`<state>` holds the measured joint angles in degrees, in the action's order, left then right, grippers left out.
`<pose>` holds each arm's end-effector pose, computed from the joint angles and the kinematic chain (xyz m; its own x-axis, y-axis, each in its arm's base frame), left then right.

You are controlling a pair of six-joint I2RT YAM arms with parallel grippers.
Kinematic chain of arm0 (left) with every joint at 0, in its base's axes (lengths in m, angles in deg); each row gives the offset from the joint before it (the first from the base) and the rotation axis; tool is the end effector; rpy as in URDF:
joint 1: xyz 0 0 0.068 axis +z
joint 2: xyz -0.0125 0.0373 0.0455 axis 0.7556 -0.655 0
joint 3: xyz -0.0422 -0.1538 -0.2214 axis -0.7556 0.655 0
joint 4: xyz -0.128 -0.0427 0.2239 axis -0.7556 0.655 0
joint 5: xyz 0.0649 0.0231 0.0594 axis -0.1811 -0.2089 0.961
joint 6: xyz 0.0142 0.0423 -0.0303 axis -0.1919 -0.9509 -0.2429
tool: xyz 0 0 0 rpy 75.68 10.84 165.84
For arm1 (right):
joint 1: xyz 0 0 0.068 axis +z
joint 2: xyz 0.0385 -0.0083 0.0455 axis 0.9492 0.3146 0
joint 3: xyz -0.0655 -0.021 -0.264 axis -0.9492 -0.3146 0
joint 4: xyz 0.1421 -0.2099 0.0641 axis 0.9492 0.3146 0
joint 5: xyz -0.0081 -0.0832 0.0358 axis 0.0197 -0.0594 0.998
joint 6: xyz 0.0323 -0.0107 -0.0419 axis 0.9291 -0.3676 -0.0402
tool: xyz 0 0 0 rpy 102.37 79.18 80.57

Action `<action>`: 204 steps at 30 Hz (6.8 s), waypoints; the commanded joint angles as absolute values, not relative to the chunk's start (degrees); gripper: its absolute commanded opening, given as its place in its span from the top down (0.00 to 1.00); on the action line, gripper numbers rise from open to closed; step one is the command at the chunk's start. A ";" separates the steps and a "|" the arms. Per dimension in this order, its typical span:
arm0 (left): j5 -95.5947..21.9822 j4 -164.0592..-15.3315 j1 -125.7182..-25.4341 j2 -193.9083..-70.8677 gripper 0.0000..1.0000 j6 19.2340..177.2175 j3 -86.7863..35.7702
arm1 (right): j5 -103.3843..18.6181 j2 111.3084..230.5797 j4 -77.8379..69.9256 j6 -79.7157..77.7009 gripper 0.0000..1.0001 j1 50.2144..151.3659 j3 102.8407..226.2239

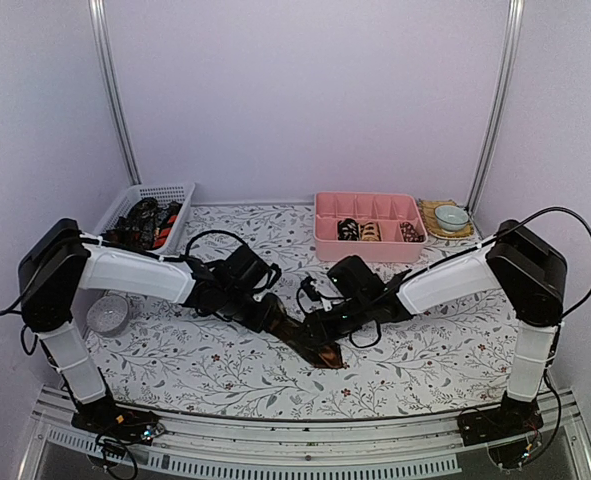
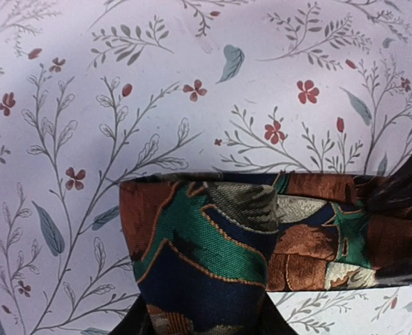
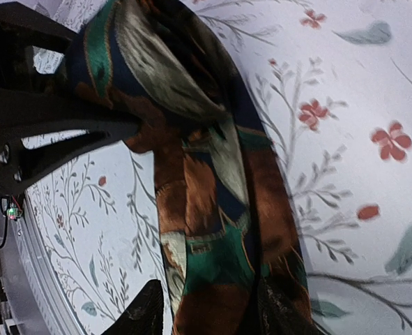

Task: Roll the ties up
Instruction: Roll the tie at the center of the board.

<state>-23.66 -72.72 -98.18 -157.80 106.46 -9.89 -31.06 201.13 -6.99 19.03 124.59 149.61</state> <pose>0.2267 -0.2574 0.1508 -0.7743 0.3781 -0.5074 0.4911 0.8647 -0.1051 0.2256 0.3180 0.1282 -0.8003 -0.3506 -0.4863 -0.5871 0.6226 0.5174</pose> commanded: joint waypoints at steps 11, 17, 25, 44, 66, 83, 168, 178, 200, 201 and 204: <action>1.67 -57.95 -107.58 -165.74 0.69 105.22 -14.64 | -16.84 180.51 -11.07 38.40 0.50 114.42 137.64; 5.35 -53.16 -110.82 -171.22 0.69 106.50 -20.03 | -12.65 185.14 -23.69 50.58 0.51 115.39 136.23; 9.20 -46.73 -114.66 -176.83 0.63 108.80 -25.83 | -10.92 189.57 -34.82 59.57 0.55 115.91 131.42; 13.63 -37.98 -120.06 -185.55 0.52 109.61 -37.88 | -13.99 173.70 -28.86 57.02 0.56 106.19 120.93; 17.07 -36.49 -119.56 -181.88 0.31 109.41 -39.45 | -13.46 176.08 -30.22 56.28 0.57 105.50 120.78; 19.77 -36.88 -117.47 -179.92 0.28 109.49 -40.09 | -13.19 177.68 -30.92 56.08 0.58 105.54 121.30; -31.93 -76.88 -100.01 -160.10 0.56 106.66 -14.39 | -17.69 204.74 -23.23 52.18 0.55 120.39 144.57; -32.02 -77.17 -100.57 -159.35 0.56 106.55 -13.63 | -18.67 205.57 -22.86 50.89 0.65 119.82 142.59; -45.03 -82.26 -90.15 -153.42 0.01 94.34 -7.75 | -17.21 211.54 -27.40 52.06 0.67 118.39 140.99; -47.15 -81.80 -89.45 -154.13 0.00 93.40 -7.82 | -16.89 211.66 -27.79 52.24 0.67 118.26 141.01; -49.77 -80.38 -88.35 -155.16 0.00 89.43 -7.88 | -16.47 211.97 -28.47 52.54 0.67 118.01 140.86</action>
<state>-43.03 -80.96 -90.07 -153.43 96.41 -8.65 -14.50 207.07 -31.73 51.66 119.02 142.81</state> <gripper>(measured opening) 0.999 0.327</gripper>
